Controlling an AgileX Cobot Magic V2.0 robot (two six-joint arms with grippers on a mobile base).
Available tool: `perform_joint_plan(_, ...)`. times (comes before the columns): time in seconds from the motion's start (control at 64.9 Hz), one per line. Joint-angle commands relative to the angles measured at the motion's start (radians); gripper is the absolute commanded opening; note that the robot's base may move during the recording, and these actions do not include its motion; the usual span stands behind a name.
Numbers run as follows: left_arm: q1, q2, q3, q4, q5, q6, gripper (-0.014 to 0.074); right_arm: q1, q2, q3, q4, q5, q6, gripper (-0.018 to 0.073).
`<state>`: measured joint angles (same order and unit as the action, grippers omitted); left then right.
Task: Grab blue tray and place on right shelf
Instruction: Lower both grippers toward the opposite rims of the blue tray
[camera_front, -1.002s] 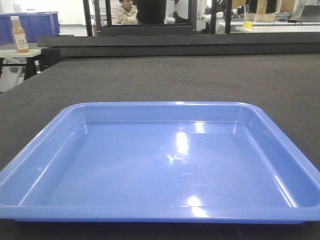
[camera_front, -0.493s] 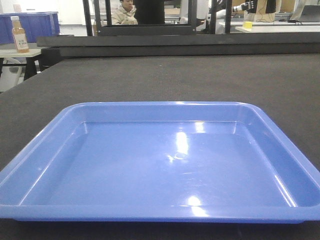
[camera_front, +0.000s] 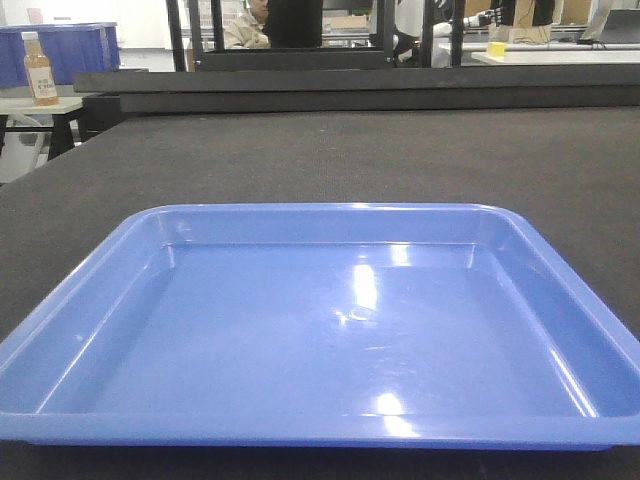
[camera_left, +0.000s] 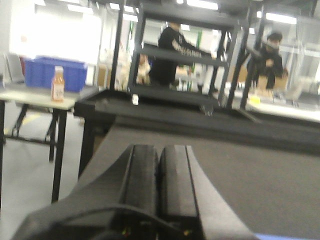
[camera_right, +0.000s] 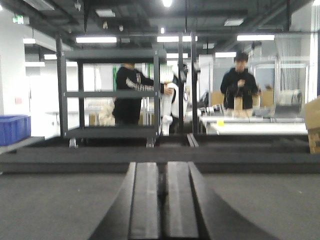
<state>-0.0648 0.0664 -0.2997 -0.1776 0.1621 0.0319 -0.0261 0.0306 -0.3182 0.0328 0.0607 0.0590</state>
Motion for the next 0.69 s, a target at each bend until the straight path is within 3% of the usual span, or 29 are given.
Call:
perform_joint_plan(0.0, 0.000, 0.103, -0.146, -0.010, 0.104, -0.006, -0.0048, 0.002, 0.098, -0.156, 0.001, 0.175, -0.007, 0.0054)
perform_joint_plan(0.17, 0.000, 0.353, -0.374, -0.010, 0.459, -0.006, -0.0048, 0.002, 0.336, -0.375, 0.010, 0.559, -0.007, 0.0054)
perform_joint_plan(0.354, 0.000, 0.613, -0.513, -0.018, 0.709, -0.006, -0.0048, 0.002, 0.596, -0.522, 0.013, 0.857, -0.008, 0.0054)
perform_joint_plan(0.509, 0.000, 0.739, -0.529, -0.022, 0.731, -0.006, -0.0048, 0.002, 0.734, -0.555, 0.013, 0.917, -0.008, 0.0054)
perform_joint_plan(0.678, 0.000, 0.843, -0.529, -0.083, 0.742, -0.006, -0.0048, 0.002, 0.802, -0.555, 0.047, 0.931, -0.008, 0.0054)
